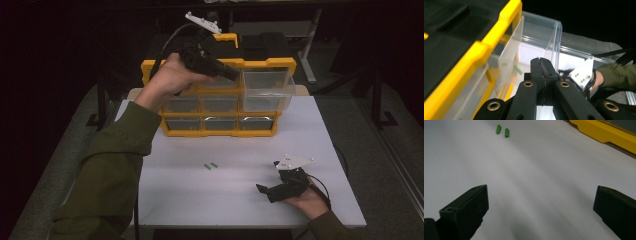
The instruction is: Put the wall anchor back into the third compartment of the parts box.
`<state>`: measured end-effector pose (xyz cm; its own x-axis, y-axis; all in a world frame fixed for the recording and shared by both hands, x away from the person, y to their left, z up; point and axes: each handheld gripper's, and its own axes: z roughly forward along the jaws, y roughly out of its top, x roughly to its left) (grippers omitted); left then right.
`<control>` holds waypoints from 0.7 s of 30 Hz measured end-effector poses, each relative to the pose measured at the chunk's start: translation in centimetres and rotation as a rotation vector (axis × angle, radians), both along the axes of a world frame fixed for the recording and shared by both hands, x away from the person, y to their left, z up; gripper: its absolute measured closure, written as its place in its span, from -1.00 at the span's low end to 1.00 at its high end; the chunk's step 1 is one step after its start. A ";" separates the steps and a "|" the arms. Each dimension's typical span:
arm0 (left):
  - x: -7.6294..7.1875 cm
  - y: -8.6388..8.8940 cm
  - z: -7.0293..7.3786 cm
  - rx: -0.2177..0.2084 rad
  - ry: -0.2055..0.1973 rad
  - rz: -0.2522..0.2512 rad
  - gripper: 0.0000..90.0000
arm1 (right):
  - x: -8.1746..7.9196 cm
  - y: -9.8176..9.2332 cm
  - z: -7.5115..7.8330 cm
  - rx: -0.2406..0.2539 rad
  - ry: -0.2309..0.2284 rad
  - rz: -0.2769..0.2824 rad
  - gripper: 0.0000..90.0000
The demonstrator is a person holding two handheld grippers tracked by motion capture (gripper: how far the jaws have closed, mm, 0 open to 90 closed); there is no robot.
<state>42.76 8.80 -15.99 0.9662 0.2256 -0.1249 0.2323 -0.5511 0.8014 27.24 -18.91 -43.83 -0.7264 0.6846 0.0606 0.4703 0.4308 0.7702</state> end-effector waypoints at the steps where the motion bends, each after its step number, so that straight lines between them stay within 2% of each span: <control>1: 0.0 0.0 0.0 0.000 0.000 0.000 1.00 | 0.0 0.0 0.0 0.000 0.000 0.000 -1.00; 7: -0.9 1.5 -1.5 0.014 -0.005 0.024 0.93 | 0.0 0.0 0.0 -0.003 -0.001 0.000 -1.00; 13: -1.3 2.2 -3.0 0.030 -0.003 0.049 0.63 | 0.0 0.0 0.0 -0.006 -0.002 0.001 -1.00; 14: -1.4 2.4 -3.8 0.030 -0.005 0.060 0.58 | 0.0 0.0 -0.1 -0.007 -0.003 0.001 -1.00; 15: -1.4 2.4 -3.8 0.030 -0.005 0.060 0.54 | 0.0 0.0 -0.1 -0.007 -0.003 0.001 -1.00; 16: -1.6 2.6 -4.6 0.041 -0.007 0.078 0.48 | 0.1 0.0 -0.1 -0.008 -0.003 0.001 -1.00; 17: -1.6 2.6 -4.6 0.041 -0.007 0.078 0.45 | 0.1 0.0 -0.1 -0.008 -0.003 0.001 -1.00; 18: -1.7 2.7 -5.4 0.052 -0.013 0.086 0.41 | 0.0 0.0 -0.1 -0.007 -0.002 0.002 -1.00; 19: -1.7 2.7 -5.4 0.052 -0.013 0.086 0.38 | 0.0 0.0 -0.1 -0.007 -0.002 0.002 -1.00; 21: -1.9 2.8 -6.2 0.067 -0.019 0.097 0.32 | 0.1 0.0 -0.1 -0.008 -0.002 0.001 -1.00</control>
<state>40.85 11.65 -22.23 0.9414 0.3254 -0.0884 0.2724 -0.5793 0.7682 27.31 -18.87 -43.93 -0.7271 0.6844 0.0536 0.4686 0.4377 0.7674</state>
